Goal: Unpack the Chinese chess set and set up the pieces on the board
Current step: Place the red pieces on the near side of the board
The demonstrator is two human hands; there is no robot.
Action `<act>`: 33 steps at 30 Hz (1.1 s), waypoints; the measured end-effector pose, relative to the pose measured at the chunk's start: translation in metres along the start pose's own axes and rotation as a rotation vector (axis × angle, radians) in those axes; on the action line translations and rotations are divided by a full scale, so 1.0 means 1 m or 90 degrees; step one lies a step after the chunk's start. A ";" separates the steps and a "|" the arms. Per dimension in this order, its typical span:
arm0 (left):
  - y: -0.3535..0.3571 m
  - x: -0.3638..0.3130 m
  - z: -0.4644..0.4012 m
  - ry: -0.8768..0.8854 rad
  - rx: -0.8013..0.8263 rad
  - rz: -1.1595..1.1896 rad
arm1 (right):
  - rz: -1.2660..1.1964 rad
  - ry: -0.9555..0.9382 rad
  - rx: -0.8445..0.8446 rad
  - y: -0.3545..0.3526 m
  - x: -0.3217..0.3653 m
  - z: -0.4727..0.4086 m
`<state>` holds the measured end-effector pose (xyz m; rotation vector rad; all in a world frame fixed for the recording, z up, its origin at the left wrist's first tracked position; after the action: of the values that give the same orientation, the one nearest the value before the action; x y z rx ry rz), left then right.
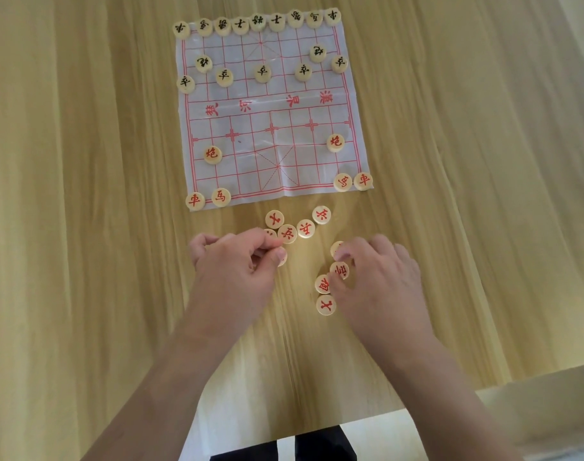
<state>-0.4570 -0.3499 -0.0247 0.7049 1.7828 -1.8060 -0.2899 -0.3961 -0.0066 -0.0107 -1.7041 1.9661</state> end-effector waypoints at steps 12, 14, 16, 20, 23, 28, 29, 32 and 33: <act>-0.004 0.003 0.000 -0.025 -0.021 0.000 | 0.109 -0.100 0.013 0.015 0.012 0.002; -0.005 0.004 0.000 -0.030 -0.018 0.009 | 0.110 -0.110 0.015 0.017 0.016 0.001; -0.007 0.004 -0.001 -0.034 -0.018 0.013 | 0.095 -0.115 0.011 0.019 0.020 0.000; -0.011 0.008 -0.004 -0.104 -0.002 0.092 | 0.042 -0.132 -0.022 0.021 0.023 0.002; -0.016 0.013 -0.008 -0.159 -0.021 0.138 | -0.042 -0.128 -0.048 0.018 0.025 -0.003; -0.021 0.014 -0.028 -0.200 -0.109 0.182 | -0.199 -0.106 -0.094 0.011 0.032 -0.028; -0.020 0.014 -0.033 -0.193 -0.121 0.177 | -0.224 -0.100 -0.101 0.010 0.032 -0.034; -0.016 0.015 -0.047 -0.151 -0.159 0.137 | -0.244 -0.086 -0.107 0.006 0.034 -0.052; -0.013 0.016 -0.052 -0.131 -0.169 0.124 | -0.242 -0.081 -0.104 0.006 0.035 -0.057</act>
<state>-0.4771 -0.2974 -0.0261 0.5451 1.7097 -1.4266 -0.3022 -0.3303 -0.0121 0.3599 -1.7889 1.5749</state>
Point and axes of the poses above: each hand's wrist, its own z-axis away from the middle knuckle, its own y-axis out of the palm, x = y × z, the point moved 1 cm from there along -z, towards the middle knuckle, and after that the axes turned 10 degrees about -x, right-handed, at the moved point
